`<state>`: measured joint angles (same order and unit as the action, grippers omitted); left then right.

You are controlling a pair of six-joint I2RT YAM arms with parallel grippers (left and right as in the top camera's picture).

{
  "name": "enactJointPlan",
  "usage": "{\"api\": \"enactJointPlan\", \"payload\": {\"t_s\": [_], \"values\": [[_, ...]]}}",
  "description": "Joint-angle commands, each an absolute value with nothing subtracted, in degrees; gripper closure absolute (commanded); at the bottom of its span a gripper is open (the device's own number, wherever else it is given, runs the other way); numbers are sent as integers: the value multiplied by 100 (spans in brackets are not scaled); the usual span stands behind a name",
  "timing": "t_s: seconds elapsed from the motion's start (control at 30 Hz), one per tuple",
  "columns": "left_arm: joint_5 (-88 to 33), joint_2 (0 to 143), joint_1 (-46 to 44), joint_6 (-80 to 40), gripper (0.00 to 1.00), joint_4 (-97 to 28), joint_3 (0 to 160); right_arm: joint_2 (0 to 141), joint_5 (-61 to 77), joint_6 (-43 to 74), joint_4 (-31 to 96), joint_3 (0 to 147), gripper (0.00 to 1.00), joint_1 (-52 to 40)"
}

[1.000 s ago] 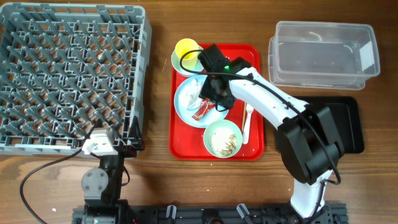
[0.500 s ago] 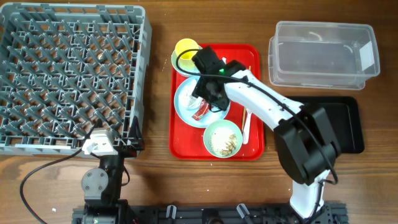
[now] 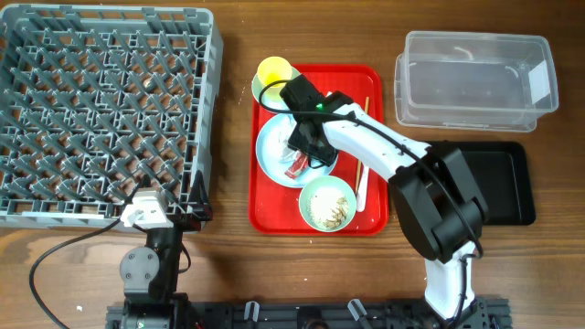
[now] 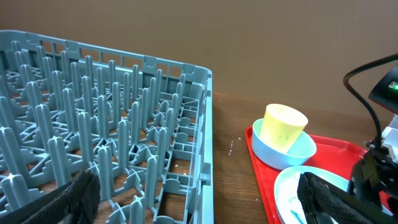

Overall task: Sort waste into correct bins and load items into the dishwasher rack
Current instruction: 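Reach the right gripper to the plate and grasp the red wrapper, then lift the red wrapper and drop it into the clear bin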

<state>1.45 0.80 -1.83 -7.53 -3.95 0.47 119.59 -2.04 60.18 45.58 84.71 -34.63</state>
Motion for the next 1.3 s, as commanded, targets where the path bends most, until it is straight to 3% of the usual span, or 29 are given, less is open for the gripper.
{"api": "enactJointPlan", "payload": {"t_s": [0.0, 0.1, 0.33, 0.43, 0.57, 0.6, 1.0, 1.27], "values": [[115, 38, -213, -639, 0, -414, 34, 12081, -336, 6038, 4550, 8466, 64, -3472], [115, 38, -213, -639, 0, -414, 32, 12075, -246, 6031, 4556, 8501, 75, -3470], [115, 38, -213, -639, 0, -414, 32, 11795, -209, 5791, 4781, 8757, 76, -3459], [115, 38, -213, -639, 0, -414, 34, 11487, -209, 5540, 4788, 8757, 86, -3452], [115, 38, -213, -639, 0, -414, 32, 11163, -209, 5529, 4827, 8757, 87, -3452], [115, 38, -213, -639, 0, -414, 32, 11096, -207, 5505, 4831, 8757, 96, -3452], [115, 38, -213, -639, 0, -414, 34, 10763, -16, 5068, 4847, 8757, 96, -3297], [115, 38, -213, -639, 0, -414, 34, 10742, 733, 4320, 4807, 8720, 90, -3282]]}}
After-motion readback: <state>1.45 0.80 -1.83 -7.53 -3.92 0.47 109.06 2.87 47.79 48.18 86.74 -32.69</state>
